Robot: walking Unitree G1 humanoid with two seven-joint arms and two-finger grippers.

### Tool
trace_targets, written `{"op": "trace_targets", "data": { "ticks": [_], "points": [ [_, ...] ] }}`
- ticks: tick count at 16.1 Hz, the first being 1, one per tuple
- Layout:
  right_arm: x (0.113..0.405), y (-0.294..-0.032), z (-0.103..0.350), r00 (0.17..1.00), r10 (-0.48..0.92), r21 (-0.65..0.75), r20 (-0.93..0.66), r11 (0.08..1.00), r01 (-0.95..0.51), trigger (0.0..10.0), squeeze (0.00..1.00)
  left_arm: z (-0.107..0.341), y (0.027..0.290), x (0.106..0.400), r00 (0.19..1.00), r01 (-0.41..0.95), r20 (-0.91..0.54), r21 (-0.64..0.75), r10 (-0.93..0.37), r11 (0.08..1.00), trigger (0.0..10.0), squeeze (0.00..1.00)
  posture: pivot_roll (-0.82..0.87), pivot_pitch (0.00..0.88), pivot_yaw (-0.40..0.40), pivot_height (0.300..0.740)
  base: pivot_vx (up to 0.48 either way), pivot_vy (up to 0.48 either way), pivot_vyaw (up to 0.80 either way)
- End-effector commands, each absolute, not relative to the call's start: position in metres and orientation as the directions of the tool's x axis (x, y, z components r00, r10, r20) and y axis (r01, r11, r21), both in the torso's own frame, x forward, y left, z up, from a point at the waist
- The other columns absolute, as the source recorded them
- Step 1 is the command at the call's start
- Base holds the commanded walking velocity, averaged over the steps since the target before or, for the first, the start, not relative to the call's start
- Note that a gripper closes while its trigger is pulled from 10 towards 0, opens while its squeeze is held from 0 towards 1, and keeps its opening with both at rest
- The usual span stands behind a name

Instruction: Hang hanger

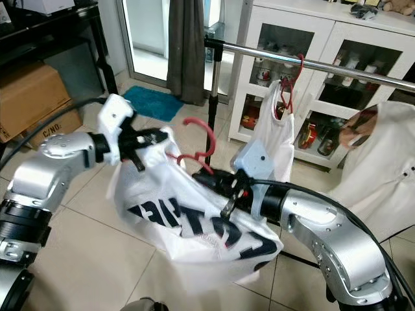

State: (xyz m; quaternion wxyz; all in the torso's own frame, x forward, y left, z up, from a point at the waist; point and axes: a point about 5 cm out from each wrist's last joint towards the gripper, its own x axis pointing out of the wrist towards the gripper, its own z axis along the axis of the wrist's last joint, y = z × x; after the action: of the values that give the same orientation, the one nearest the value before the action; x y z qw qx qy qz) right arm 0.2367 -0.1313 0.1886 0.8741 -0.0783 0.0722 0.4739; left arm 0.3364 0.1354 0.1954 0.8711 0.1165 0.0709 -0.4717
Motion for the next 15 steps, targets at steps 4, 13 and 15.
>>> {"op": "trace_targets", "data": {
  "ticks": [4, 13, 15],
  "points": [
    [0.248, -0.147, 0.179, 0.606, 0.742, -0.129, -0.285, 0.597, -0.792, 10.0, 0.00, 0.205, 0.128, 0.339, 0.536, 0.843, -0.213, 0.176, -0.817, 0.508, 0.0, 0.00, -0.09, 0.000, -0.020, 0.710, 0.000, 0.000, 0.00],
    [0.267, -0.174, 0.185, 0.744, 0.650, -0.002, -0.155, 0.753, -0.658, 10.0, 0.00, 0.177, 0.123, 0.325, 0.676, 0.736, -0.304, 0.235, -0.671, 0.635, 0.0, 0.00, -0.08, 0.000, -0.060, 0.710, 0.000, 0.000, 0.00],
    [0.263, -0.172, 0.174, 0.713, 0.667, -0.033, -0.217, 0.725, -0.688, 10.0, 0.00, 0.183, 0.126, 0.329, 0.696, 0.718, -0.291, 0.246, -0.657, 0.651, 0.0, 0.00, -0.09, 0.000, -0.051, 0.710, 0.000, 0.000, 0.00]
  ]
}}
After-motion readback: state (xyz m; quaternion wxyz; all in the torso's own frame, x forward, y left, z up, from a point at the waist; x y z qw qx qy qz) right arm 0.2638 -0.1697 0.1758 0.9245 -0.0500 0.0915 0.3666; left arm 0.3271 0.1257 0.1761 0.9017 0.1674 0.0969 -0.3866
